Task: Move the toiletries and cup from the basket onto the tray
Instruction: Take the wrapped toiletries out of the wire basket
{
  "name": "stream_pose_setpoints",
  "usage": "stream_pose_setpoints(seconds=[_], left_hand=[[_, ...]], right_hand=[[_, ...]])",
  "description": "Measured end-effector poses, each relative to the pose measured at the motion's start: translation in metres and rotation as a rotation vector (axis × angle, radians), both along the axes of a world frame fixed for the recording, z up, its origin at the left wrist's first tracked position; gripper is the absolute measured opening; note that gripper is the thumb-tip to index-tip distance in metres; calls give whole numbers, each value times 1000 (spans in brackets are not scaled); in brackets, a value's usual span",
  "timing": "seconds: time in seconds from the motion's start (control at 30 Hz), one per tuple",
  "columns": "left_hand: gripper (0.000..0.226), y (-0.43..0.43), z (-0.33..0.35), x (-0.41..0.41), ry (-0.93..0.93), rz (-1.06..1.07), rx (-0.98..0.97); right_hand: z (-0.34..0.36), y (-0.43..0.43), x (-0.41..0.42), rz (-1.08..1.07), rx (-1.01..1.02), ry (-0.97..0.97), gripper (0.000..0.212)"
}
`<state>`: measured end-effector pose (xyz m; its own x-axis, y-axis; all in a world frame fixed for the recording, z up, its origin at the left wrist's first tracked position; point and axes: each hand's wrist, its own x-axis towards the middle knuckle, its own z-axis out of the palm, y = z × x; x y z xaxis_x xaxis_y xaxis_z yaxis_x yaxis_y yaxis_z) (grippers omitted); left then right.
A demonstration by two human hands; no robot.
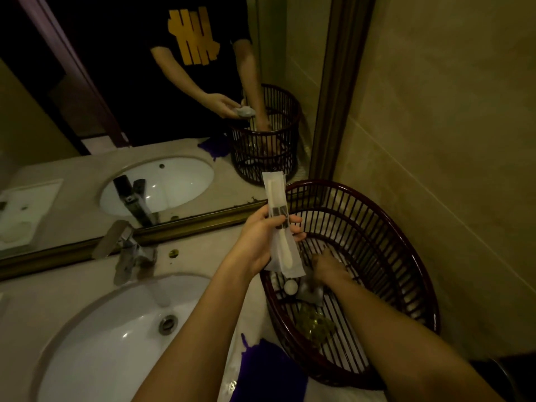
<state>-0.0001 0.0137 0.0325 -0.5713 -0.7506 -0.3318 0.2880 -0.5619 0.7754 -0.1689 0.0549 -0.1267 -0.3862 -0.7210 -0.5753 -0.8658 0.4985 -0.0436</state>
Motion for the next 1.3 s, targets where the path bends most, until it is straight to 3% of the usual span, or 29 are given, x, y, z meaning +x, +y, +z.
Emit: stream_pose_setpoints(seconds=[0.2, 0.33, 0.4, 0.53, 0.63, 0.7, 0.77, 0.9, 1.0, 1.07, 1.13, 1.23, 1.3], left_hand=[[38, 2, 1, 0, 17, 3, -19], [42, 1, 1, 0, 35, -1, 22], [44, 0, 1, 1, 45, -10, 62], [46, -2, 3, 2, 85, -21, 119], [50, -4, 2, 2, 113, -28, 140], [52, -5, 0, 2, 158, -35, 130], [52, -6, -3, 3, 194, -29, 123], [59, -7, -1, 6, 252, -53, 190], [54, -4, 1, 6, 294, -5, 187], [51, -4, -2, 6, 262, 6, 158], [50, -6, -5, 6, 178, 24, 127], [48, -8, -10, 5, 79, 87, 74], [46, -7, -9, 6, 76, 96, 53]], right_hand=[[7, -10, -10, 9, -3, -76, 49], [58, -22, -28, 24, -126, -118, 28], [102, -21, -40, 7, -294, -166, 20], [198, 3, -50, -142, -818, -322, 12], [250, 17, -28, -149, -1059, -654, 11], [259, 15, -5, -37, -960, -756, 10], [249, 6, 16, 88, -840, -702, 11], [207, -11, 39, 249, -799, -392, 17], [188, -14, 45, 283, -856, -181, 40], [187, -12, 44, 248, -884, -219, 54], [191, -9, 35, 136, -922, -429, 56], [195, 2, 12, -141, -1054, -759, 35], [179, -1, 0, -229, -986, -676, 21]])
